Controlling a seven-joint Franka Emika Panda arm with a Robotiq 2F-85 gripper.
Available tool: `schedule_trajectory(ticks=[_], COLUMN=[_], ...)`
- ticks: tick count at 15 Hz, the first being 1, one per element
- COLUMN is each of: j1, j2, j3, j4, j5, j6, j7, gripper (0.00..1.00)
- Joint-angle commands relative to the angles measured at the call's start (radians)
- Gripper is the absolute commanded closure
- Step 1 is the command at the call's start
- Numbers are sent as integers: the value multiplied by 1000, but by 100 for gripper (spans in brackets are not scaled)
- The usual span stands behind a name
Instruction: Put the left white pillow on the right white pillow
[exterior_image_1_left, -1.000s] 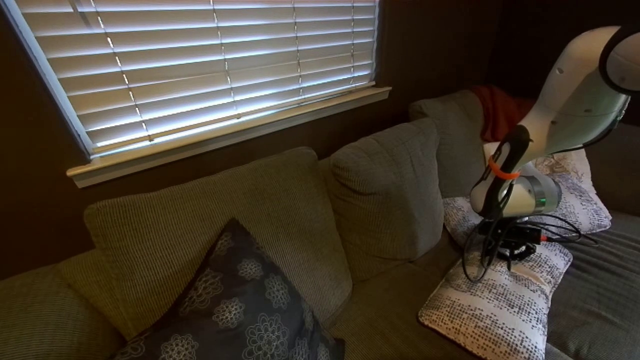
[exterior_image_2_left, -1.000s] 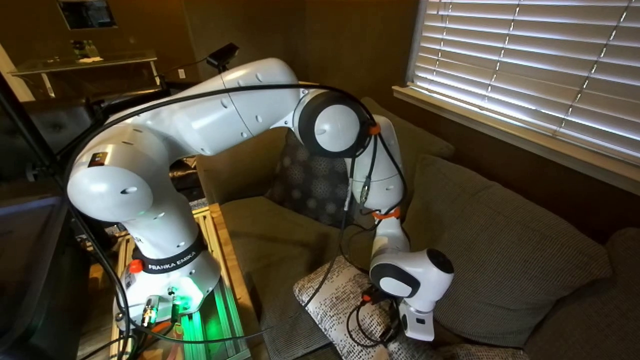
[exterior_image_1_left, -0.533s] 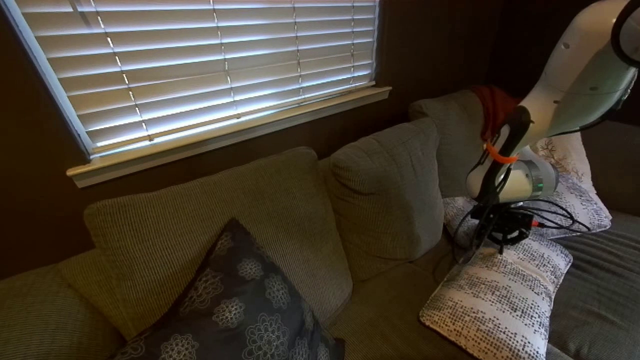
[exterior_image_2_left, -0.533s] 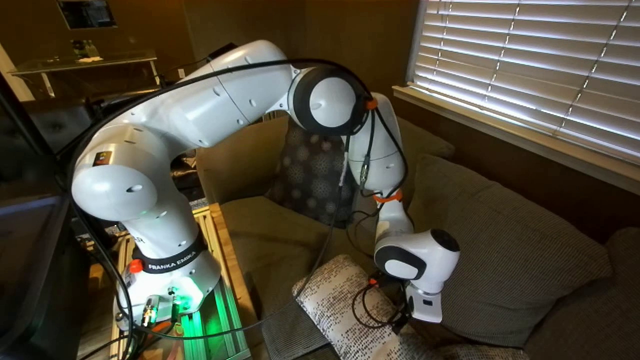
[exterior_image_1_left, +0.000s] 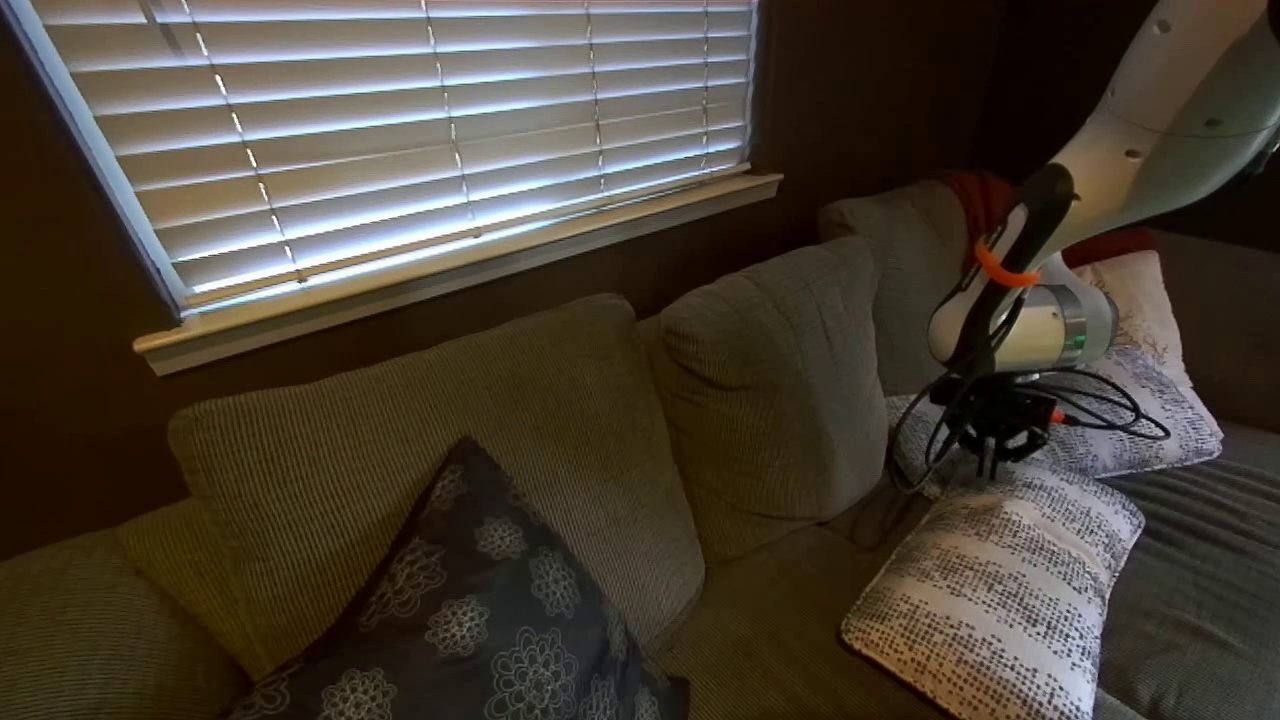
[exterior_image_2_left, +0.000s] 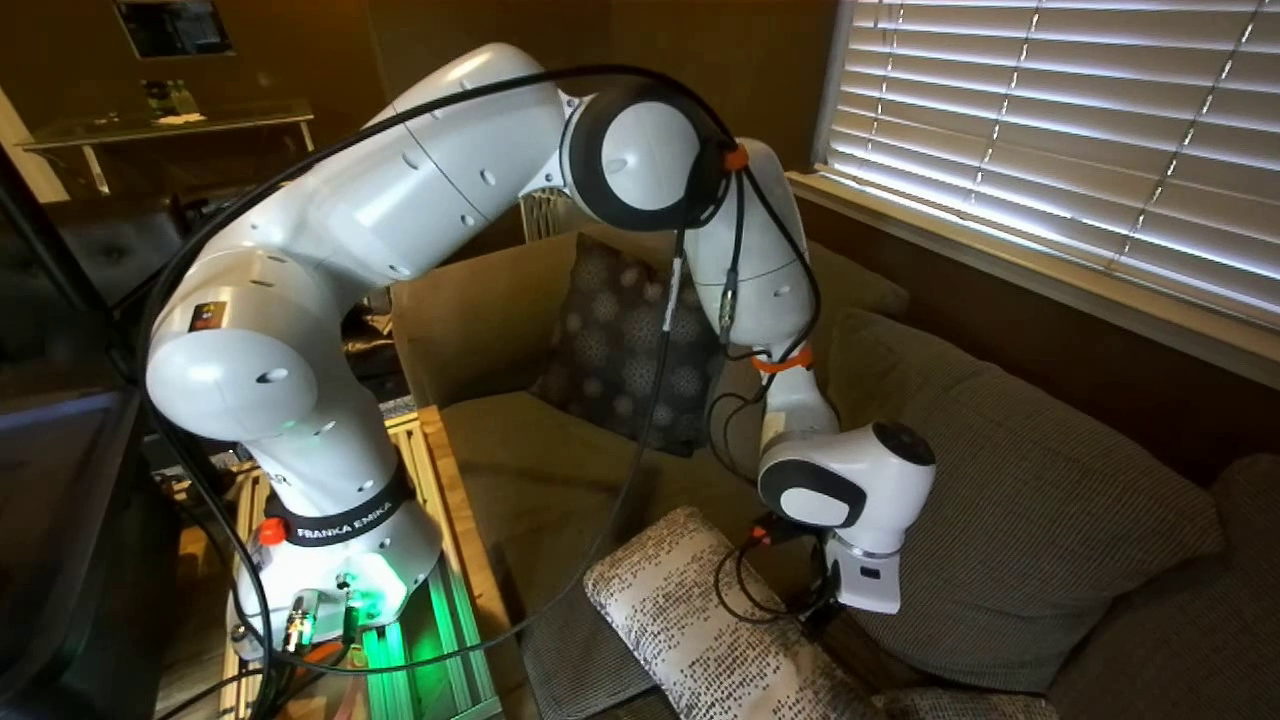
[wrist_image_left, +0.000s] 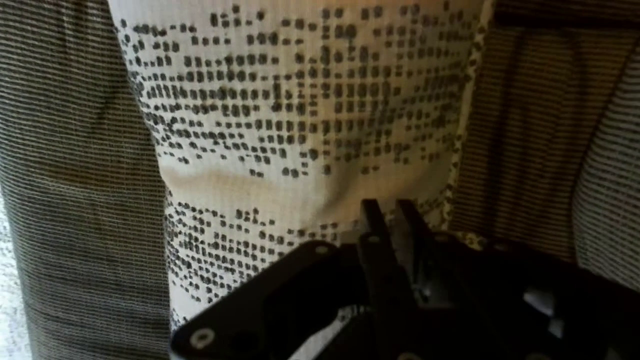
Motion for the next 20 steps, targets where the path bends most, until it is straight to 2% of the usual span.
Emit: schedule_trajectory(ticks=[1, 8, 9, 10, 11, 13, 20], j1=[-2, -4, -6, -8, -10, -13, -15], j2=[26, 99, 108, 121, 130, 144, 163], j3=[-1, -7, -8, -10, -12, -16, -19], j4=[5, 37, 41, 51, 58, 68, 96], j5=[-40, -53, -54, -55, -55, -57, -60], j6=[-15, -31, -34, -33, -31, -28, -29], j7=[48, 61, 63, 65, 66, 67, 68], gripper=[54, 5, 4, 10, 34, 36, 84])
